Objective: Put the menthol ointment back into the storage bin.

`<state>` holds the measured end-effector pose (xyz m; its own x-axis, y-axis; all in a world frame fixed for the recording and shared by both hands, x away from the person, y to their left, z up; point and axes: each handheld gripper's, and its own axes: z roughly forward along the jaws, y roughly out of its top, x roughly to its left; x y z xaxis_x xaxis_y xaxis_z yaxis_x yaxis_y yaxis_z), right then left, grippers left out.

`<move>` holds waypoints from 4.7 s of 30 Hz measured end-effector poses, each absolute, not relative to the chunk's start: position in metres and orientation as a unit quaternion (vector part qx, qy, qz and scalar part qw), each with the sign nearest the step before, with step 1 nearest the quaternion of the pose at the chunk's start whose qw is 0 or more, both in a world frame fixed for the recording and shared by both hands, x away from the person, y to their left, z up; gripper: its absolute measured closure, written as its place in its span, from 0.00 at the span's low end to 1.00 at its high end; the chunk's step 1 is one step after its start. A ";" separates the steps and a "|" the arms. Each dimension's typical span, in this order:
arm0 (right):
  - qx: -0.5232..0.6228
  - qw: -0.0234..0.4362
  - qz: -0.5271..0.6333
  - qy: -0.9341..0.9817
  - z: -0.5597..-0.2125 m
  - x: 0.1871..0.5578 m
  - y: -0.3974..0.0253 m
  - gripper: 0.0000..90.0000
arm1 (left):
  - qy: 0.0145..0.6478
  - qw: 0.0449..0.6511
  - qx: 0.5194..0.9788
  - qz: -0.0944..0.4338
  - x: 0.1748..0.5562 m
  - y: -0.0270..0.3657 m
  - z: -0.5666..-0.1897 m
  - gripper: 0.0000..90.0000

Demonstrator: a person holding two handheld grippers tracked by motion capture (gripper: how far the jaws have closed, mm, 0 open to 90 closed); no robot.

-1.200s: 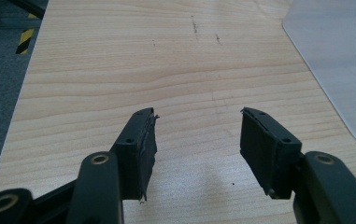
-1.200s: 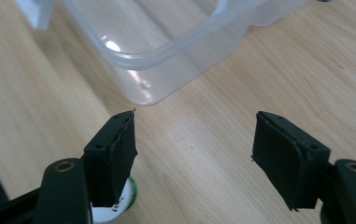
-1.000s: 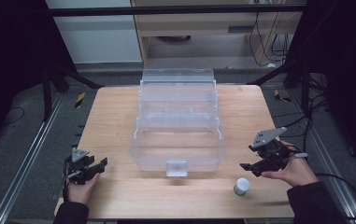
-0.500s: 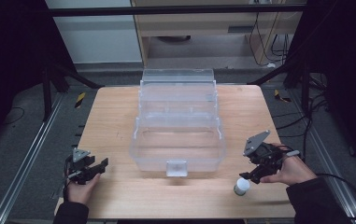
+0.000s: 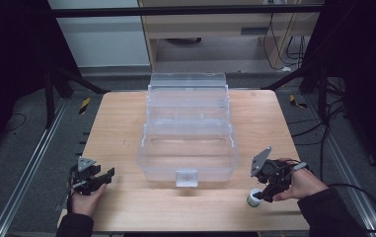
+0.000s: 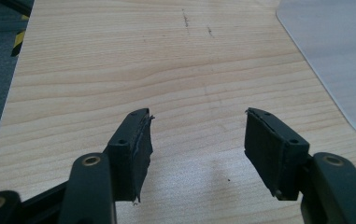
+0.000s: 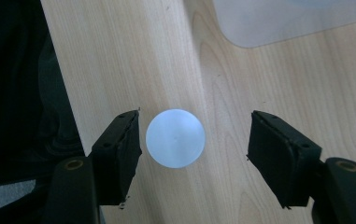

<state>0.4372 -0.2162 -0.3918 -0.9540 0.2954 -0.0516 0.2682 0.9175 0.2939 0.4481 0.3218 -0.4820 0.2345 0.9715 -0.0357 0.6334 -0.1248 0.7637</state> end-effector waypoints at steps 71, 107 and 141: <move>0.149 0.036 0.104 0.983 -0.380 0.444 -0.206 0.56 | 0.572 0.339 0.707 0.241 0.451 0.321 -0.484 0.45; 0.144 0.058 0.126 0.980 -0.305 0.471 -0.187 0.56 | 0.571 0.336 0.712 0.232 0.454 0.321 -0.486 0.45; 0.116 0.053 0.144 0.981 -0.325 0.529 -0.137 0.56 | 0.569 0.339 0.712 0.232 0.454 0.322 -0.485 0.45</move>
<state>0.5292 -0.1369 -0.3245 -0.9672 0.2438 -0.0711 0.2132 0.9316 0.2945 0.4542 0.3217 -0.4846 0.2437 0.9683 -0.0550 0.6537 -0.1221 0.7469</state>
